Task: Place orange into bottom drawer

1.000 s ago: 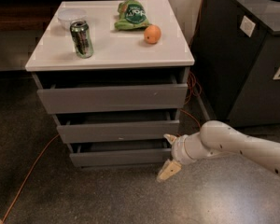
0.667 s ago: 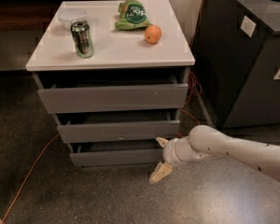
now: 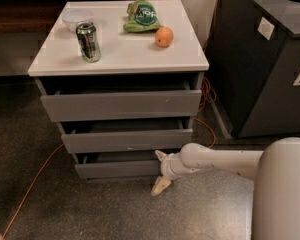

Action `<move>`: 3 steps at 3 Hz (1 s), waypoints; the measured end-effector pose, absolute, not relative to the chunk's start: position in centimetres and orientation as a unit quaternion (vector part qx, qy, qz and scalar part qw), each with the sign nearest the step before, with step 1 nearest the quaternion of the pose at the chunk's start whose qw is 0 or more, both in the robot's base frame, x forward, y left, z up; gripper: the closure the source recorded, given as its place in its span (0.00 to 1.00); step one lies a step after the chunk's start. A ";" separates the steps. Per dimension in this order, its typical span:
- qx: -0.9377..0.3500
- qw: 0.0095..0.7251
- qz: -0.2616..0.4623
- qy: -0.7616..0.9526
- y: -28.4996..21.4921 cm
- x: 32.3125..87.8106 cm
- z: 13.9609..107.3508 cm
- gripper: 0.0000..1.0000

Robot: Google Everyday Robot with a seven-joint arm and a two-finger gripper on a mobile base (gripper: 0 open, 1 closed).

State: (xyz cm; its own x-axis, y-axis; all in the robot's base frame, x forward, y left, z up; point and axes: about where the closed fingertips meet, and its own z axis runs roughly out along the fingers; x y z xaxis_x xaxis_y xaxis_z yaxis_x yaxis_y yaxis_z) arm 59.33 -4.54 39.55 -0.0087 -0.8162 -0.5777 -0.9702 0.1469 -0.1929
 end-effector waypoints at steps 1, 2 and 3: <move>-0.658 0.297 0.115 0.683 -3.7 61.0 36.1 0.00; -0.678 0.297 0.106 0.664 -3.2 62.5 32.0 0.00; -0.667 0.324 0.091 0.665 -4.2 67.0 25.2 0.00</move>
Offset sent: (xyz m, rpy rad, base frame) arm 0.0538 0.0171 -0.1271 -0.0661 -0.1066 0.1302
